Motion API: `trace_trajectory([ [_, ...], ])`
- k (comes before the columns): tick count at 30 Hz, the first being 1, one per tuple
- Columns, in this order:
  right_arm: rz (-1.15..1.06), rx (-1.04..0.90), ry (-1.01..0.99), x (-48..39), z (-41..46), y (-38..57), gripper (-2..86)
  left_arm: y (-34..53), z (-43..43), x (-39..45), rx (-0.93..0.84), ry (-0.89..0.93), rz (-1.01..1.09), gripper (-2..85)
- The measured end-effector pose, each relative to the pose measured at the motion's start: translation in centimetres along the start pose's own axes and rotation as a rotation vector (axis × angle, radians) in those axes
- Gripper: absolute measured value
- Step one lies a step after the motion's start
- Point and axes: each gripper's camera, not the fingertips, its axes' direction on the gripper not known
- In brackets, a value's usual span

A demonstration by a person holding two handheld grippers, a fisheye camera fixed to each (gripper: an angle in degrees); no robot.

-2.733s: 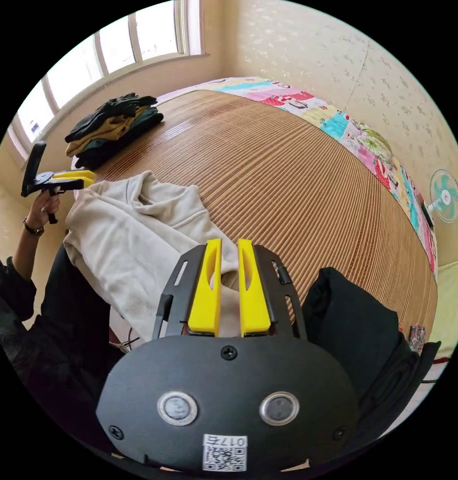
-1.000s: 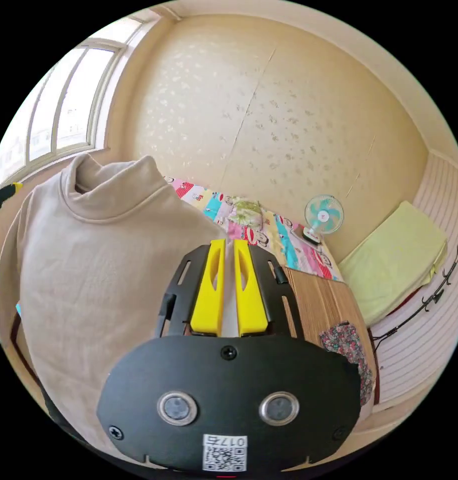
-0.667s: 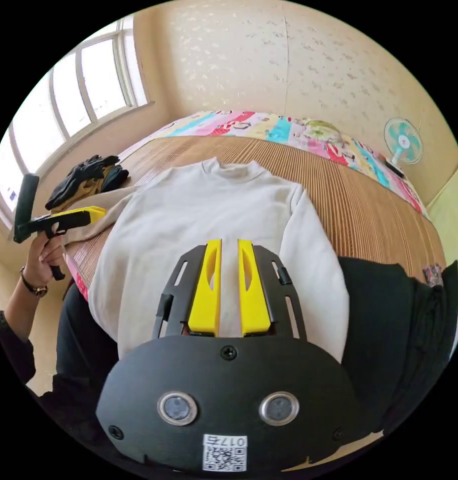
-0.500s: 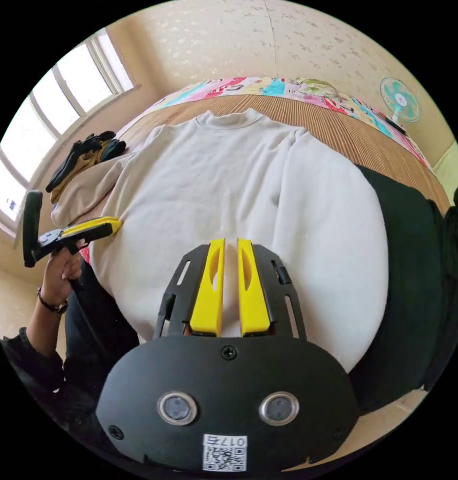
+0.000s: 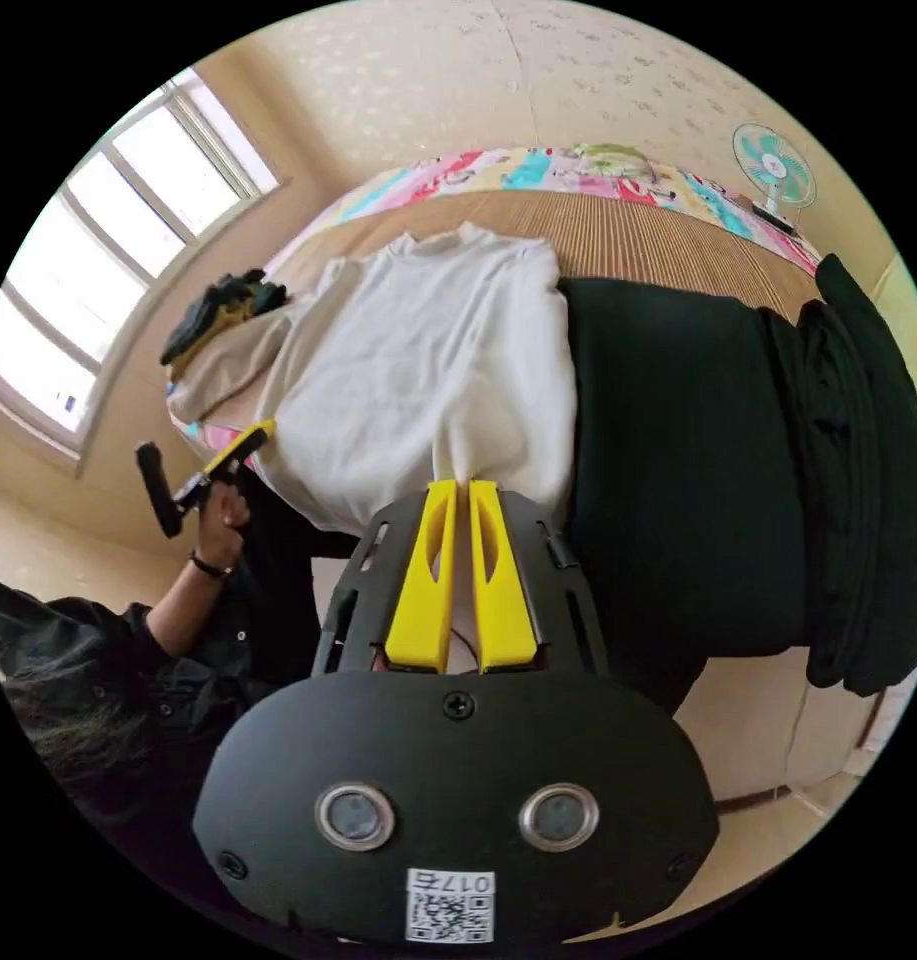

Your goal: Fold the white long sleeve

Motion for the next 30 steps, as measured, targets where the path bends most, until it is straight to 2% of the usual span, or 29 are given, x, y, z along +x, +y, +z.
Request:
trace_trajectory([
  [2,0.118,0.251,-0.076,5.7,-8.7,-0.3,3.0,-0.4,0.2,-0.7,-0.022,0.024,-0.018,0.6],
  [4,0.239,0.387,-0.079,11.1,-13.3,0.9,2.7,-0.3,0.2,-1.0,-0.013,0.027,-0.025,0.0],
  [6,0.412,0.530,-0.048,16.5,-16.0,4.2,2.5,-0.2,0.0,-1.1,-0.002,0.023,-0.035,-0.3],
  [8,0.708,0.675,0.019,21.7,-16.4,10.8,3.0,-0.2,-0.2,-0.9,0.000,0.000,-0.015,-0.5],
  [10,0.825,0.698,-0.016,23.2,-15.0,15.1,3.9,-0.2,-0.4,-0.8,0.003,-0.017,0.011,-0.5],
  [16,0.870,0.795,-0.151,19.7,-9.6,21.2,8.8,-0.7,-1.6,-1.3,0.014,-0.032,0.019,-0.5],
  [21,0.896,0.751,-0.245,21.1,-7.9,19.3,11.6,-1.7,-3.0,-1.9,0.017,-0.048,0.022,-0.6],
  [26,1.040,0.631,-0.316,23.4,-7.3,16.5,12.5,-3.3,-5.3,-4.0,0.014,-0.001,-0.018,-0.7],
  [28,1.050,0.619,-0.339,24.1,-7.1,15.2,10.9,-3.9,-6.1,-4.8,0.014,0.019,-0.035,-0.7],
  [30,1.082,0.598,-0.329,24.1,-7.3,13.5,5.3,-4.6,-7.0,-5.7,0.015,0.036,-0.052,-0.8],
])
